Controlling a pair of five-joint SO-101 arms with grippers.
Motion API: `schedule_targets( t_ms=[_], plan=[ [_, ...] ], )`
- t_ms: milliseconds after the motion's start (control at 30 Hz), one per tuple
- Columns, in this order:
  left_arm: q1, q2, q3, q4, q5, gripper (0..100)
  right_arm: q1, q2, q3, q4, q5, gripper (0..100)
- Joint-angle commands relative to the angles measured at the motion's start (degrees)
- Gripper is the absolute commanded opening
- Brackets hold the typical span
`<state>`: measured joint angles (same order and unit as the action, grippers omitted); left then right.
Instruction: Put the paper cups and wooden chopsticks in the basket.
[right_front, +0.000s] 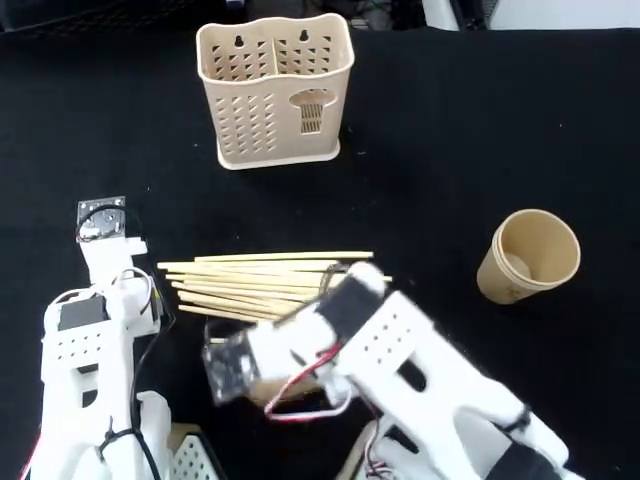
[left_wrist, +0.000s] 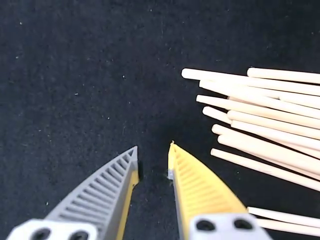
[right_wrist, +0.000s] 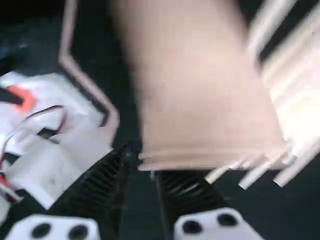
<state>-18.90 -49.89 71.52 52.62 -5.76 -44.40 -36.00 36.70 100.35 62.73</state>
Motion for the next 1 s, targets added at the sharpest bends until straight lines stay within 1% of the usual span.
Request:
schedule_targets(
  t_ms=[0, 167, 233, 333, 633, 700, 800, 900, 967],
  plan=[
    [0.4, -0.9, -0.6, -1.1, 0.4, 12, 5.5, -0.7, -8.1, 0.9, -0.7, 1.2],
    [0.6, -0.9, -0.6, -1.2, 0.4, 12, 11.5, -1.1, -9.5, 0.9, -0.4, 1.2],
    [0.6, -0.9, -0.6, -1.2, 0.4, 12, 15.1, -1.1, -11.0, 0.9, -0.4, 1.2],
    [0.7, -0.9, -0.6, -1.2, 0.4, 11, 23.4, -1.1, -17.5, 0.9, -0.4, 1.2],
    [0.7, -0.9, -0.5, -1.2, 0.4, 12, 50.1, -0.7, -45.2, 0.9, -0.4, 1.2],
    [0.7, -0.9, -0.4, -1.1, 0.4, 12, 55.8, -0.7, -47.4, 0.9, 2.5, 1.2],
    [0.7, -0.9, -0.4, -1.1, 0.4, 11, 65.0, -0.6, -47.5, 0.8, 8.8, 1.2],
    [0.7, -0.8, -0.4, -1.1, 0.4, 11, 74.0, -0.6, -46.3, 0.6, 17.8, 1.2],
    [0.7, -0.8, -0.4, -1.1, 0.4, 11, 78.1, -0.6, -44.4, 0.4, 23.8, 1.2]
  ],
)
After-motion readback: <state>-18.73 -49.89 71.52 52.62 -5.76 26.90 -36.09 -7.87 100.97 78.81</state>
